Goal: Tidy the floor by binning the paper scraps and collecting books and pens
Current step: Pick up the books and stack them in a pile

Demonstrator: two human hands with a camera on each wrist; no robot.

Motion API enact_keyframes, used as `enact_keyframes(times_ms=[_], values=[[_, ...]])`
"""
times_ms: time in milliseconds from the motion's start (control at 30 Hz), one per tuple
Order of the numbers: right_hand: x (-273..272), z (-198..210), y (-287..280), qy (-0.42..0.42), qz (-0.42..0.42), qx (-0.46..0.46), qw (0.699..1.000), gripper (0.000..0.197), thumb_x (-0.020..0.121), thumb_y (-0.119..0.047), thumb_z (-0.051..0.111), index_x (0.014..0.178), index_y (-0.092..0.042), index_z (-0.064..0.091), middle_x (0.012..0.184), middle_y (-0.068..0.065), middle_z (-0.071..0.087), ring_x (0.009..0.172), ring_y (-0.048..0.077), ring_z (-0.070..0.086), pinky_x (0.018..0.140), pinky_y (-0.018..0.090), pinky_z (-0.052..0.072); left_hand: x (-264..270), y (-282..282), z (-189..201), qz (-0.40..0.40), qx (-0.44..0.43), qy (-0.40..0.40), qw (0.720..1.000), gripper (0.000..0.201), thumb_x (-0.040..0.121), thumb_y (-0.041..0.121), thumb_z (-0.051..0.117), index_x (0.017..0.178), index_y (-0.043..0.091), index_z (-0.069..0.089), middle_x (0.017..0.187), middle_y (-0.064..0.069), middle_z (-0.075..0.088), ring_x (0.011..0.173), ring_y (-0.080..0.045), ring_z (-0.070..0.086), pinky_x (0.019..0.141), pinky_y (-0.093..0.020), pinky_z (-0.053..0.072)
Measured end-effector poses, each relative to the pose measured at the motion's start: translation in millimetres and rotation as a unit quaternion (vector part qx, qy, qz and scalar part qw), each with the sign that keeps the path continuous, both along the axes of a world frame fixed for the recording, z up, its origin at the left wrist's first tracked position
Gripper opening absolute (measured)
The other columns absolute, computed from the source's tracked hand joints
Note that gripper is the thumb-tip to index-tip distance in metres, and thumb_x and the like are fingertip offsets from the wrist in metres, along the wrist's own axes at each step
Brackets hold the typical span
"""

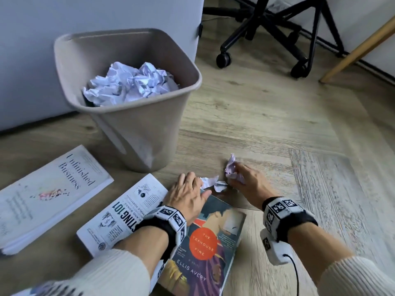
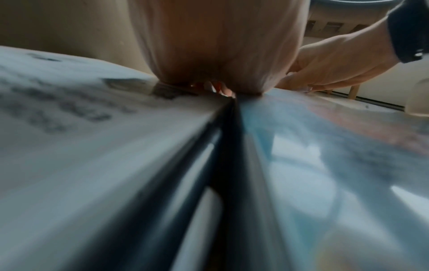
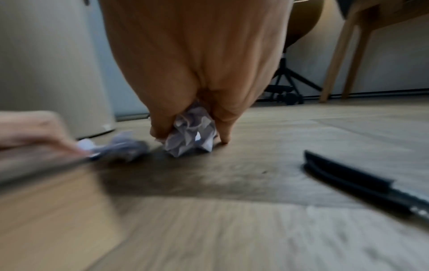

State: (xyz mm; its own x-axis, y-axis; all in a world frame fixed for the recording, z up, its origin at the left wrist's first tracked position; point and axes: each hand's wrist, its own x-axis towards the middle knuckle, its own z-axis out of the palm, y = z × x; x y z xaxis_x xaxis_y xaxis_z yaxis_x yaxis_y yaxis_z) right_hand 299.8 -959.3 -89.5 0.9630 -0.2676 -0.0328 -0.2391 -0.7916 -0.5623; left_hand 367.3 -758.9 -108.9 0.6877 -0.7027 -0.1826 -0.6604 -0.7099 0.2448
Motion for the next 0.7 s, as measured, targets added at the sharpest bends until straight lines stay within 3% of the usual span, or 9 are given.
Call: enact_keyframes(times_ms=[67, 200, 367, 467, 600, 700], values=[[-1.9, -6.4, 21.5, 0.016, 0.053, -0.038, 0.998, 0.029, 0.079, -0.023, 0.073, 0.102, -0.007, 0.064, 0.089, 0.000, 0.066, 0.078, 0.021, 0.063, 0.064, 0.022, 0.045, 0.9, 1.1, -1.3, 0.004, 0.000, -0.001, 1.000, 0.043, 0.099, 0.050, 0.025, 0.116, 0.016, 0.045, 0.121, -0.005, 0.040, 0.114, -0.023, 0.038, 0.093, -0.034, 0.037], [-8.5, -9.1, 39.3, 0.037, 0.080, -0.097, 0.991, 0.016, 0.074, -0.007, 0.065, 0.090, -0.012, 0.064, 0.087, 0.004, 0.068, 0.076, 0.027, 0.065, 0.062, 0.034, 0.050, -1.2, 0.8, 0.9, 0.010, -0.026, 0.021, 0.999, 0.040, 0.100, 0.046, 0.031, 0.115, 0.012, 0.048, 0.121, -0.007, 0.041, 0.111, -0.023, 0.039, 0.095, -0.033, 0.037], [-26.8, 2.6, 59.9, 0.041, 0.114, -0.089, 0.989, 0.012, 0.073, -0.008, 0.062, 0.084, -0.010, 0.060, 0.085, 0.008, 0.064, 0.074, 0.029, 0.062, 0.061, 0.036, 0.047, -19.5, -0.7, 13.1, 0.020, -0.110, 0.123, 0.986, 0.027, 0.094, 0.023, 0.047, 0.120, 0.015, 0.049, 0.121, -0.006, 0.049, 0.114, -0.028, 0.042, 0.094, -0.037, 0.038], [-49.1, -6.1, 82.1, 0.013, 0.110, -0.065, 0.992, 0.022, 0.067, -0.007, 0.059, 0.087, -0.012, 0.057, 0.081, 0.009, 0.063, 0.069, 0.029, 0.060, 0.059, 0.029, 0.044, -27.1, 5.9, 21.5, -0.023, -0.082, 0.151, 0.985, 0.024, 0.091, 0.016, 0.051, 0.112, 0.016, 0.061, 0.113, -0.011, 0.058, 0.109, -0.031, 0.052, 0.088, -0.034, 0.041], [-71.8, -7.4, 104.3, -0.032, 0.038, 0.007, 0.999, 0.026, 0.072, -0.010, 0.060, 0.081, -0.026, 0.041, 0.073, 0.007, 0.055, 0.066, 0.021, 0.050, 0.058, 0.031, 0.041, -30.5, 19.6, 31.6, -0.026, -0.093, 0.146, 0.985, 0.014, 0.090, 0.018, 0.058, 0.094, 0.013, 0.070, 0.102, -0.011, 0.067, 0.099, -0.027, 0.061, 0.079, -0.028, 0.044], [-75.0, 5.8, 101.1, -0.055, -0.110, 0.109, 0.986, 0.020, 0.085, -0.007, 0.067, 0.083, -0.012, 0.048, 0.071, -0.003, 0.051, 0.056, 0.002, 0.049, 0.054, 0.024, 0.040, -23.1, 30.4, 45.7, 0.041, -0.164, 0.141, 0.976, 0.013, 0.091, 0.022, 0.061, 0.096, 0.016, 0.072, 0.102, -0.004, 0.068, 0.094, -0.019, 0.061, 0.078, -0.023, 0.044]])
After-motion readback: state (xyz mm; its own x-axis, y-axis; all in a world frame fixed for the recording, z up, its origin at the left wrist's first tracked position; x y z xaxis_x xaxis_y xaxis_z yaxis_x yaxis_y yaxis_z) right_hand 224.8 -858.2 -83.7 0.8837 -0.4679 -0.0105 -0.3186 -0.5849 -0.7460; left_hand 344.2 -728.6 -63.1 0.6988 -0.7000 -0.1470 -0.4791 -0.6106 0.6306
